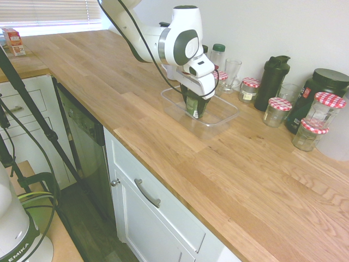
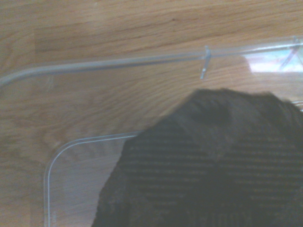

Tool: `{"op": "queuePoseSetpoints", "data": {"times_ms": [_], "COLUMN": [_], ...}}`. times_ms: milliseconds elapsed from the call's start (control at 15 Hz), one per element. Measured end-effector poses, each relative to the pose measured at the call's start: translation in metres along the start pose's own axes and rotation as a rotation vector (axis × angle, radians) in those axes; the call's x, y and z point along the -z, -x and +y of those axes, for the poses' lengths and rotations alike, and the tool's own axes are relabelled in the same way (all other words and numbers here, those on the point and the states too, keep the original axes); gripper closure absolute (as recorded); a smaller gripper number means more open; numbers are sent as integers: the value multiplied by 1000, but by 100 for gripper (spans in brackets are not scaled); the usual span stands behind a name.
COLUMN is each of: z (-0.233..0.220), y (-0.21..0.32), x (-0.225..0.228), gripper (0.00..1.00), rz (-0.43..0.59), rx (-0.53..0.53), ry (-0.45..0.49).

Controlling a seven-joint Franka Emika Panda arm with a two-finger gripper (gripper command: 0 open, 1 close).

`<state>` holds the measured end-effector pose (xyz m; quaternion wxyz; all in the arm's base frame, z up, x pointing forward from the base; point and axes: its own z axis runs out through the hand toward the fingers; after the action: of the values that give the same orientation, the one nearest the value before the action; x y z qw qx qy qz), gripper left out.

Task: Put the cereal into the container

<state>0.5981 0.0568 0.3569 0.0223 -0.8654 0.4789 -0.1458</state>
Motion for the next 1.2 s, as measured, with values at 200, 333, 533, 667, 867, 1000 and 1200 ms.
{"op": "queuePoseSetpoints", "data": {"times_ms": [200, 333, 533, 667, 867, 1000, 1200], "z": [1, 2, 9, 15, 20, 24, 42], "y": [-1, 0, 0, 0, 5, 11, 11], "x": [0, 1, 11, 22, 35, 53, 104], "gripper": [0, 0, 0, 0, 0, 0, 0], "rz": [0, -5, -36, -46, -93, -121, -96], "rx": [5, 19, 54, 67, 106, 134, 134], "ry": [1, 3, 24, 41, 67, 91, 63]}}
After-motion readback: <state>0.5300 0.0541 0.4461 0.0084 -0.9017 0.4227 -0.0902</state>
